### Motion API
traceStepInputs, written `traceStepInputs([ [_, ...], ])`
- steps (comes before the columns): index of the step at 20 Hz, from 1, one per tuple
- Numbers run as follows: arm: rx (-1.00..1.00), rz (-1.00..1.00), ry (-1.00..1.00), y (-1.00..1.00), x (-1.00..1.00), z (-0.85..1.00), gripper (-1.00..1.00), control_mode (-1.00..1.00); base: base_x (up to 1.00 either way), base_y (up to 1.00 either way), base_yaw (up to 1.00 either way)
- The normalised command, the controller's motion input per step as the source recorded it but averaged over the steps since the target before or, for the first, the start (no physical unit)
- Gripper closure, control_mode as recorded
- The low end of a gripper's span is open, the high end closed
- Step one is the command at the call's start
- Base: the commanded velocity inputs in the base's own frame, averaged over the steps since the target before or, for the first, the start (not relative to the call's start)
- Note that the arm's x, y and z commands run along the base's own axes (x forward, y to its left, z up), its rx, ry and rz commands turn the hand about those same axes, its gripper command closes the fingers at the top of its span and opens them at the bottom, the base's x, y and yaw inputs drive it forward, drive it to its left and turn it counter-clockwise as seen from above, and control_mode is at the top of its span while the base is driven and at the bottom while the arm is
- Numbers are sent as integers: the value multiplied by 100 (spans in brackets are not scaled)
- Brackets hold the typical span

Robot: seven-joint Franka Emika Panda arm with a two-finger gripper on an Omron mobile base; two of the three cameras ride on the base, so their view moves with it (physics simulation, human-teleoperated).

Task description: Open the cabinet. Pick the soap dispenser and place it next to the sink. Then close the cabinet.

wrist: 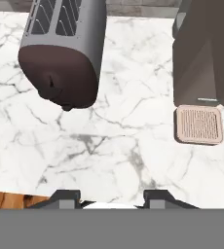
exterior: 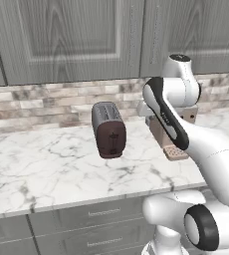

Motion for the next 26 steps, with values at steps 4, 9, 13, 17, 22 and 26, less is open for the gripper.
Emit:
traceStepInputs([
  [4, 0, 0, -7, 1, -13, 0, -100, -100, 0, 0, 0],
  [9, -5, 0, -40, 9, -40, 2, -100, -100, 0, 0, 0],
  [13, -10, -9, -40, 14, -21, 22, -100, -100, 0, 0, 0],
  [17, -5, -9, -30, 15, -5, 40, -100, -100, 0, 0, 0],
  [22, -1, -9, -21, 12, 0, 47, -100, -100, 0, 0, 0],
  [26, 0, -9, -12, 5, 0, 54, -100, -100, 0, 0, 0],
])
